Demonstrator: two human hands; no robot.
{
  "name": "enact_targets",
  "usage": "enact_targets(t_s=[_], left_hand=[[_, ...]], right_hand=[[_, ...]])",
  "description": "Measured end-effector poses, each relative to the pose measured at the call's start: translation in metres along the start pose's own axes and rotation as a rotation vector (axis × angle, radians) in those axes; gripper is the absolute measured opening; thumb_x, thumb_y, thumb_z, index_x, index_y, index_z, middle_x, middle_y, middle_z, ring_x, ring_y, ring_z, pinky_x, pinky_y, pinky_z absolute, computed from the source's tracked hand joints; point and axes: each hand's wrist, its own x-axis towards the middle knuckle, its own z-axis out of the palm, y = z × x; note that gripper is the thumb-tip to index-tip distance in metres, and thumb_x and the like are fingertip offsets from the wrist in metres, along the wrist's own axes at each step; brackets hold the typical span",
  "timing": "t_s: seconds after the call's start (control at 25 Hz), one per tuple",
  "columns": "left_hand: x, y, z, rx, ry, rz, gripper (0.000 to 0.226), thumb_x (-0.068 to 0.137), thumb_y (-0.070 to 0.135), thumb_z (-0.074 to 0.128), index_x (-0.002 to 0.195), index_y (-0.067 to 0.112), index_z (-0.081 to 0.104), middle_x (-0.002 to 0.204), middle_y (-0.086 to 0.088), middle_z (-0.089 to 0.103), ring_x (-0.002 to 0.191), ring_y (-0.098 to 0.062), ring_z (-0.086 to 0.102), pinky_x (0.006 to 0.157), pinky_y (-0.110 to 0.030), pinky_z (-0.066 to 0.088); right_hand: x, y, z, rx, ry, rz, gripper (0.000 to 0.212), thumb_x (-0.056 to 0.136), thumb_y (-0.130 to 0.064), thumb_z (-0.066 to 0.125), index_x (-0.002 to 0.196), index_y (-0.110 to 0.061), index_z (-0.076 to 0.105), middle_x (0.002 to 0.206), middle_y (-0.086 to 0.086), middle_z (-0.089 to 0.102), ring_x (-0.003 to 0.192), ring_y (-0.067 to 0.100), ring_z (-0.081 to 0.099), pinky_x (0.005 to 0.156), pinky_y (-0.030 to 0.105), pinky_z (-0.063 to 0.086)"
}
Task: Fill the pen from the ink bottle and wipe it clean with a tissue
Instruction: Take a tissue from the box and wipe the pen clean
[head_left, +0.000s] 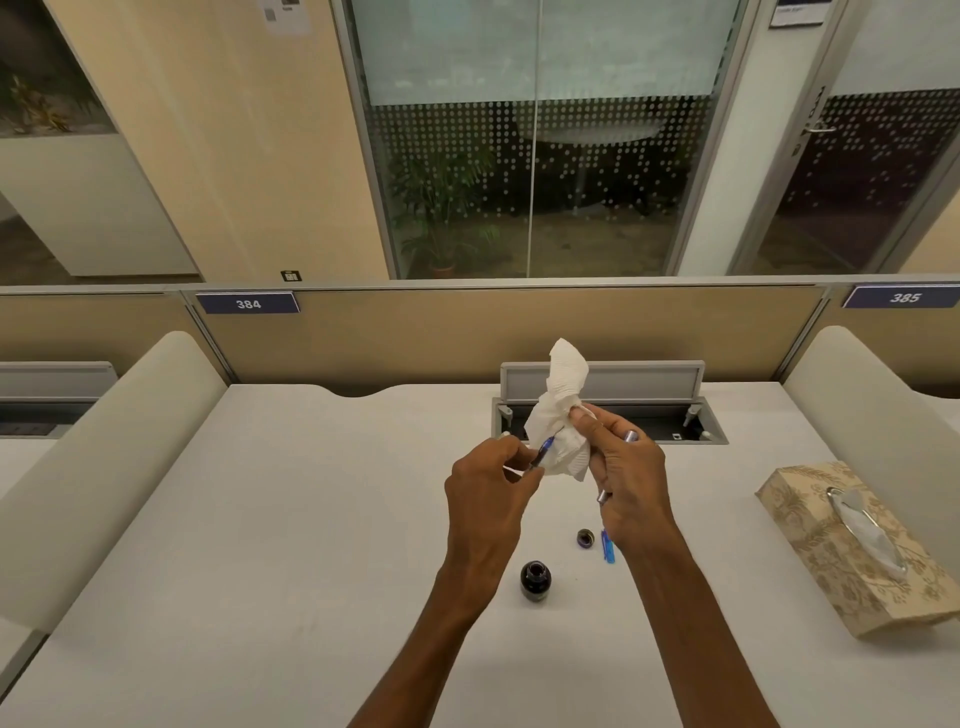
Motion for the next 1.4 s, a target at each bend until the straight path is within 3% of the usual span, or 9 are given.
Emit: enact_targets(t_s=[0.12,0.2,0.28,0.44,0.64,0.8,1.0,1.16,1.4], left_hand=[[-0.005,-0.003,-0.002,-0.152,0.023,-0.042,0.025,0.082,0.026,0.079,0.102,0.011,0.075,0.098,-0.001,0.077,0.079,-0.013,0.071,0.065,-0.007,0.05],[-0.004,-0.003,-0.007,-0.287,0.026,-0.097,0.028,0.083,0.026,0.078,0.107,0.013,0.075,0.102,0.0,0.078,0.087,-0.015,0.073,0.07,-0.013,0.056],[-0.003,-0.002,-0.01,-0.377,0.006,-0.13,0.029,0.084,0.026,0.078,0.11,0.015,0.075,0.103,0.001,0.078,0.092,-0.014,0.074,0.076,-0.015,0.059],[-0.003,0.003,-0.014,-0.403,-0.031,-0.12,0.033,0.086,0.027,0.075,0.116,0.016,0.073,0.11,0.002,0.076,0.096,-0.014,0.073,0.08,-0.019,0.06],[-0.004,0.006,-0.012,-0.371,-0.044,-0.091,0.033,0.089,0.026,0.072,0.121,0.016,0.072,0.115,-0.001,0.075,0.1,-0.018,0.072,0.086,-0.033,0.061],[-0.006,0.005,-0.01,-0.297,0.006,-0.073,0.031,0.088,0.025,0.073,0.117,0.015,0.074,0.112,-0.001,0.076,0.097,-0.016,0.072,0.087,-0.028,0.059],[-0.008,0.006,-0.008,-0.172,0.079,0.016,0.025,0.084,0.025,0.077,0.106,0.012,0.077,0.102,-0.001,0.077,0.079,-0.011,0.07,0.071,-0.007,0.051],[-0.009,0.006,-0.002,-0.024,0.113,0.147,0.026,0.082,0.022,0.079,0.1,0.004,0.076,0.1,-0.012,0.076,0.083,-0.022,0.073,0.078,-0.029,0.06],[-0.007,0.002,0.004,0.146,0.152,0.257,0.018,0.078,0.015,0.082,0.089,0.003,0.077,0.082,-0.014,0.075,0.067,-0.028,0.071,0.061,-0.038,0.057]], right_hand=[[0.002,-0.004,-0.007,0.081,-0.063,0.068,0.02,0.088,-0.019,0.068,0.108,-0.014,0.067,0.098,0.005,0.078,0.088,0.03,0.075,0.081,0.034,0.059],[0.001,-0.004,-0.012,0.038,-0.117,0.07,0.023,0.088,-0.027,0.067,0.109,-0.017,0.066,0.104,0.005,0.077,0.074,0.045,0.069,0.059,0.032,0.055],[-0.001,-0.002,-0.013,-0.039,-0.154,0.04,0.02,0.089,-0.028,0.066,0.108,-0.024,0.066,0.11,0.003,0.075,0.06,0.028,0.067,0.041,0.022,0.043],[-0.005,0.004,-0.007,-0.151,-0.154,-0.028,0.02,0.095,-0.011,0.061,0.102,-0.027,0.07,0.094,-0.009,0.076,0.086,0.014,0.073,0.067,0.02,0.06],[-0.011,0.0,-0.001,-0.428,-0.102,-0.15,0.008,0.087,-0.03,0.069,0.081,-0.035,0.066,0.079,-0.01,0.068,0.076,0.01,0.063,0.061,0.015,0.048],[-0.012,-0.007,-0.004,-0.349,-0.207,-0.122,0.017,0.083,-0.017,0.076,0.094,-0.028,0.068,0.092,-0.005,0.072,0.087,0.017,0.07,0.07,0.018,0.056],[-0.013,-0.008,-0.003,-0.274,-0.162,-0.011,0.023,0.084,-0.011,0.074,0.105,-0.014,0.064,0.098,0.008,0.071,0.091,0.024,0.071,0.069,0.017,0.057],[-0.012,-0.007,-0.004,-0.28,-0.147,0.008,0.029,0.085,-0.011,0.074,0.113,-0.013,0.064,0.106,0.011,0.071,0.1,0.03,0.069,0.085,0.029,0.055],[-0.011,-0.012,-0.006,-0.274,-0.12,-0.002,0.049,0.085,-0.013,0.073,0.131,-0.01,0.057,0.106,0.004,0.067,0.089,0.017,0.069,0.07,0.013,0.054]])
